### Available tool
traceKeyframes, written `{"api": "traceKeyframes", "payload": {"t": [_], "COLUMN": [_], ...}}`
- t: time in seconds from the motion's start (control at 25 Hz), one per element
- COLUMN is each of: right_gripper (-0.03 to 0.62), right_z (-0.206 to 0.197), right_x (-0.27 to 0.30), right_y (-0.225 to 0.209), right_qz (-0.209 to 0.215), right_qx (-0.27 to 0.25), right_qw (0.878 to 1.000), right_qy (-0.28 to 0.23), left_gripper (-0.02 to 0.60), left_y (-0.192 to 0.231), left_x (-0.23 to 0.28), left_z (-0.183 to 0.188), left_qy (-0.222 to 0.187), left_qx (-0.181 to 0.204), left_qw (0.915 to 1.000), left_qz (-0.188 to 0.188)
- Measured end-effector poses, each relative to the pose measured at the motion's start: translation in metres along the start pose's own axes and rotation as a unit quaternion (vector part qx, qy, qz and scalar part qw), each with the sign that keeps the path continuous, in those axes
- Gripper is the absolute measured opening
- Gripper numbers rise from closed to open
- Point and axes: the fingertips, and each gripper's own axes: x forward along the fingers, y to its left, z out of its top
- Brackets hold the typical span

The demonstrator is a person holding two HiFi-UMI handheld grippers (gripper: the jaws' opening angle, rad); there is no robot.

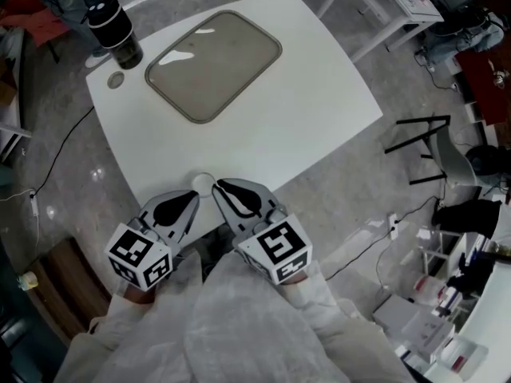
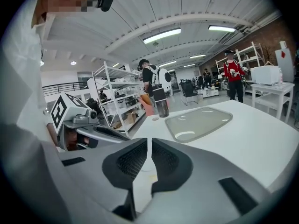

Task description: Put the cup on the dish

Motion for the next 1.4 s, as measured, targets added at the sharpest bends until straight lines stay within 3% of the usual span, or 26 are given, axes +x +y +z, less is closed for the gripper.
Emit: {"api": "traceKeyframes", "payload": {"t": [0.4, 0.64, 1.04, 1.2, 1.4], "right_gripper": [0.041, 0.107, 0.244, 0.258, 0.259], "right_z": [-0.033, -0.054, -0.077, -0.091, -0.096], "right_x": [0.003, 0.012, 0.030, 0.043, 0.061], "right_y": [0.000, 0.000, -0.002, 0.001, 0.003], "right_qz": [0.015, 0.024, 0.024, 0.034, 0.036], "right_qx": [-0.026, -0.021, -0.059, -0.085, -0.083], "right_qw": [0.999, 0.998, 0.994, 0.988, 0.990], "right_qy": [0.039, 0.063, 0.094, 0.122, 0.107], "left_gripper": [0.008, 0.008, 0.008, 0.008, 0.008], "left_y": [0.008, 0.013, 0.042, 0.048, 0.046], "left_x": [-0.001, -0.002, -0.001, 0.002, 0.007], "left_z": [-0.024, -0.037, -0.059, -0.065, -0.070], "left_qy": [-0.003, -0.020, 0.006, 0.013, 0.017], "left_qx": [-0.033, -0.068, -0.087, -0.094, -0.098], "left_qw": [0.9989, 0.9969, 0.9945, 0.9936, 0.9935], "left_qz": [0.032, 0.033, 0.059, 0.061, 0.054]}}
